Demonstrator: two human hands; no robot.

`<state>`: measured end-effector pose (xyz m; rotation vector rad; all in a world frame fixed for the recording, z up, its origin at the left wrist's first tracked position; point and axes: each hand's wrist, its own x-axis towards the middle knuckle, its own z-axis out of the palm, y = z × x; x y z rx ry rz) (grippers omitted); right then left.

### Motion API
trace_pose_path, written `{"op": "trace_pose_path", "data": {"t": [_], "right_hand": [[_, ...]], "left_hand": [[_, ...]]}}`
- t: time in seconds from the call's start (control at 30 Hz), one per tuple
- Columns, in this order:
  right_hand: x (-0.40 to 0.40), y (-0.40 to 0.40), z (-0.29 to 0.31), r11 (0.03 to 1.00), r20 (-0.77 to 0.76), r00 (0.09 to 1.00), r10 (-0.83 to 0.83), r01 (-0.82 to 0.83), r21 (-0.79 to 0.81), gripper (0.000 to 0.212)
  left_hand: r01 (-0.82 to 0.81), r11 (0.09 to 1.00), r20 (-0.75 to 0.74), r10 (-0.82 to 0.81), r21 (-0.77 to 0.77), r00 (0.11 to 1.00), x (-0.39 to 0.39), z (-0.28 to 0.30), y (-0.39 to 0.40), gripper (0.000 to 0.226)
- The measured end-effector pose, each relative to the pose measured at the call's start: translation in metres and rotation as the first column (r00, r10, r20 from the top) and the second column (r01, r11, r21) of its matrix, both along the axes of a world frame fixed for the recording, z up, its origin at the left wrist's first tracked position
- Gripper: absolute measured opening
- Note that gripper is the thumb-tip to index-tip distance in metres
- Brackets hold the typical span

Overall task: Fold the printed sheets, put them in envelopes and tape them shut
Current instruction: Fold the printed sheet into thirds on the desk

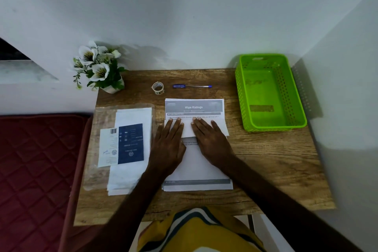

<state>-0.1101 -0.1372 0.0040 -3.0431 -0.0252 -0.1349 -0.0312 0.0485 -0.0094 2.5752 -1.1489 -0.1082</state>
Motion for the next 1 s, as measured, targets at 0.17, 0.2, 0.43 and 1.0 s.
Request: {"op": "trace_pose_path", "data": {"t": [0.17, 0.2, 0.43, 1.0], "right_hand": [[-0.007, 0.003, -0.013, 1.000, -0.033, 0.999, -0.003, 0.004, 0.013, 0.053], [-0.008, 0.003, -0.015, 1.000, -0.040, 0.999, 0.001, 0.000, 0.029, 0.055], [0.000, 0.008, -0.020, 0.994, -0.023, 0.999, -0.040, 0.042, 0.099, 0.052], [-0.026, -0.019, -0.028, 0.937, -0.116, 0.947, -0.298, 0.314, 0.154, 0.073]], "left_hand": [[-0.031, 0.999, -0.024, 0.032, 0.030, 0.999, -0.001, -0.011, 0.001, 0.057], [-0.038, 0.998, -0.026, 0.039, 0.045, 0.999, -0.001, -0.012, 0.001, 0.057], [-0.047, 0.995, 0.007, 0.047, 0.084, 0.999, -0.001, -0.009, -0.004, 0.052], [-0.100, 0.983, 0.032, 0.096, 0.151, 0.995, 0.000, -0.012, -0.006, 0.059]]}}
